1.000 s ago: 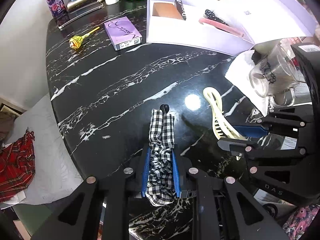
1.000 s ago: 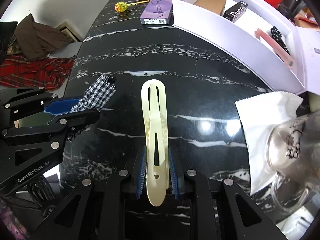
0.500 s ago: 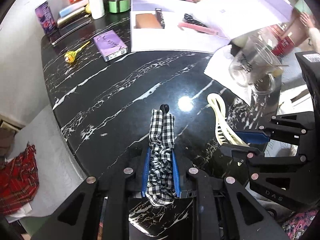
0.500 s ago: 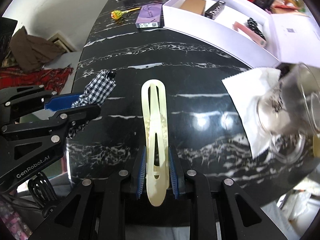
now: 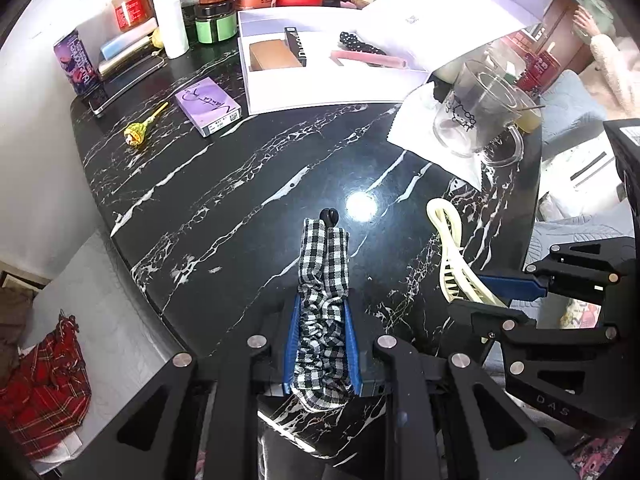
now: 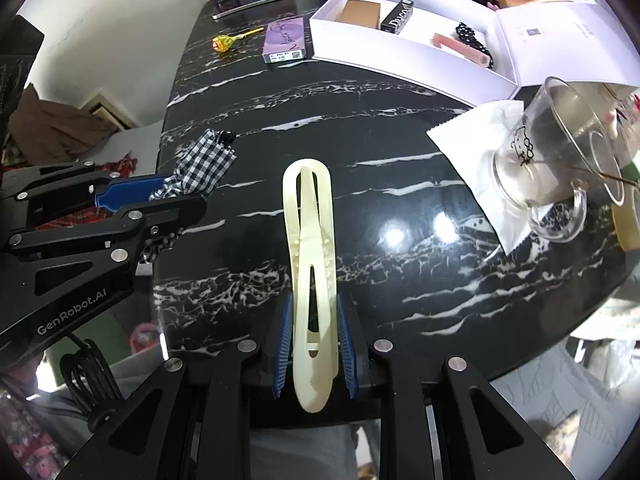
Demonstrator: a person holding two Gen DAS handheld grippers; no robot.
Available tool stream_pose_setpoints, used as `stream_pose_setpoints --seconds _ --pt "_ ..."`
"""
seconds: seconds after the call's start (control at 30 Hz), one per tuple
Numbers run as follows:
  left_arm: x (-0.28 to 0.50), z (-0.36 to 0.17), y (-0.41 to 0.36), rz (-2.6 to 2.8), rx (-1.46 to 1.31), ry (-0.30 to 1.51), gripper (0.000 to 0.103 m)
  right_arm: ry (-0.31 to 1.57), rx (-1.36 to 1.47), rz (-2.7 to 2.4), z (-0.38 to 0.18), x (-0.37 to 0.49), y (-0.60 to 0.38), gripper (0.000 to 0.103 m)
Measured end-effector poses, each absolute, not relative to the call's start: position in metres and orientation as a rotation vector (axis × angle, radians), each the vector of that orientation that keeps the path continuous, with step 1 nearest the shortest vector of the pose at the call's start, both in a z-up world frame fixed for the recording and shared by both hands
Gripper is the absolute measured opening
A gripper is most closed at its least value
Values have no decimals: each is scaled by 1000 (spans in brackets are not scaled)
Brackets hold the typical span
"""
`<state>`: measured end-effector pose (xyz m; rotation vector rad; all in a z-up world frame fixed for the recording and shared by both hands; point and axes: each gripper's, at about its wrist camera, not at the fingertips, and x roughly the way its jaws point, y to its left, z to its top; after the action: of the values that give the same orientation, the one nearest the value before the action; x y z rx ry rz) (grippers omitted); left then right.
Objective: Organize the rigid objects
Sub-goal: 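Carry the checkered scrunchie and cream clip over the lavender box with both tools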
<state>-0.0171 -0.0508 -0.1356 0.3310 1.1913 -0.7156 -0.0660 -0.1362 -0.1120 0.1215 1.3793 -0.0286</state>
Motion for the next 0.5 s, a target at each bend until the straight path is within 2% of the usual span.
stream_pose_setpoints --seconds 0.5 --pt "-3 -122 -68 -657 315 1172 20 1373 109 18 -112 -52 -147 22"
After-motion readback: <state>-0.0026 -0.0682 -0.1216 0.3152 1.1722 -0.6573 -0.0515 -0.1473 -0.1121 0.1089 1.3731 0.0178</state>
